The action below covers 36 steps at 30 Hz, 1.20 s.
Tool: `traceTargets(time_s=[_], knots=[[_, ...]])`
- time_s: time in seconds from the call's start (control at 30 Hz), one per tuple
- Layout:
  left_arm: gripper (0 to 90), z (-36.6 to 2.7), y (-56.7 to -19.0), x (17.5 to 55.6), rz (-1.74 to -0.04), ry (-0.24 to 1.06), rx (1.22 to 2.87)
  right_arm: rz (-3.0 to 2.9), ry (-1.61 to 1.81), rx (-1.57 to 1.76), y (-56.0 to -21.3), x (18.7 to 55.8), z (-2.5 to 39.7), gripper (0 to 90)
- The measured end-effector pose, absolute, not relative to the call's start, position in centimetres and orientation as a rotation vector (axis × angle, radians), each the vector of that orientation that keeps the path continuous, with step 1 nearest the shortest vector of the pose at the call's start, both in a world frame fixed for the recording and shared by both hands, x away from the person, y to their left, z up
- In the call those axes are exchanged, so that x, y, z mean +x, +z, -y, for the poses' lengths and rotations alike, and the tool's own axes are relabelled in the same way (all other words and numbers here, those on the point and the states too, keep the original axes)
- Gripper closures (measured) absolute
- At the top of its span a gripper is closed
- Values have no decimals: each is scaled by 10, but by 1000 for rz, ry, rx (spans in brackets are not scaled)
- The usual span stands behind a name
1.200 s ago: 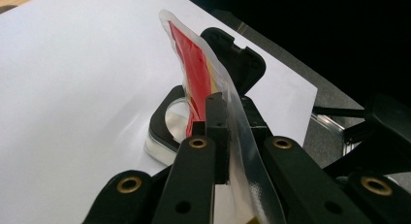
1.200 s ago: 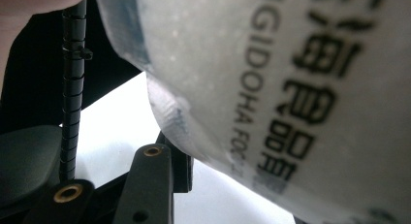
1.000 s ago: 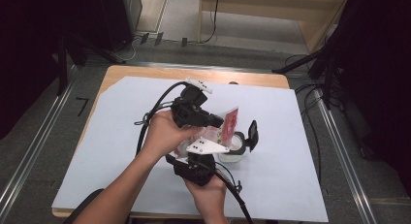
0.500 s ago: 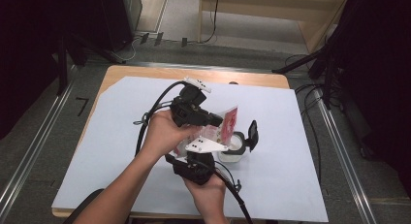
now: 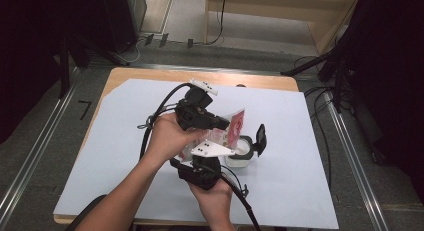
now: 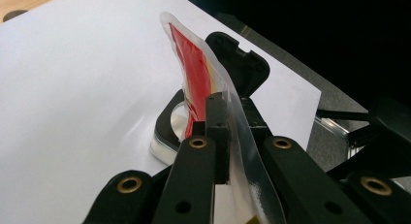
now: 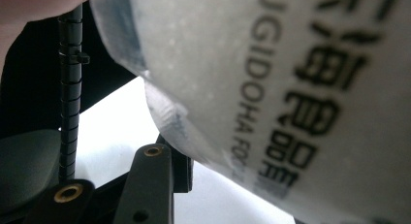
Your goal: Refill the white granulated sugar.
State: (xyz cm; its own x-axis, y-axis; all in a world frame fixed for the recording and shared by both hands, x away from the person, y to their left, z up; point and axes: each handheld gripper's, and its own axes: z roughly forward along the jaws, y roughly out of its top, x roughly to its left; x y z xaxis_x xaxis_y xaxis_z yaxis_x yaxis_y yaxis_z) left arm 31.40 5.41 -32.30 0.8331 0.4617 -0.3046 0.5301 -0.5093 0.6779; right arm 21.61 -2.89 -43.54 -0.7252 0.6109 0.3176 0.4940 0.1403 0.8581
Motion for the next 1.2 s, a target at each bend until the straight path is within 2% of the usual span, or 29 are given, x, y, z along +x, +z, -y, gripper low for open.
traceTargets(time_s=[1.2], knots=[[875, -47, -324, 326, -735, -194, 2219, -2279, 1630, 1118, -433, 216, 32, 637]])
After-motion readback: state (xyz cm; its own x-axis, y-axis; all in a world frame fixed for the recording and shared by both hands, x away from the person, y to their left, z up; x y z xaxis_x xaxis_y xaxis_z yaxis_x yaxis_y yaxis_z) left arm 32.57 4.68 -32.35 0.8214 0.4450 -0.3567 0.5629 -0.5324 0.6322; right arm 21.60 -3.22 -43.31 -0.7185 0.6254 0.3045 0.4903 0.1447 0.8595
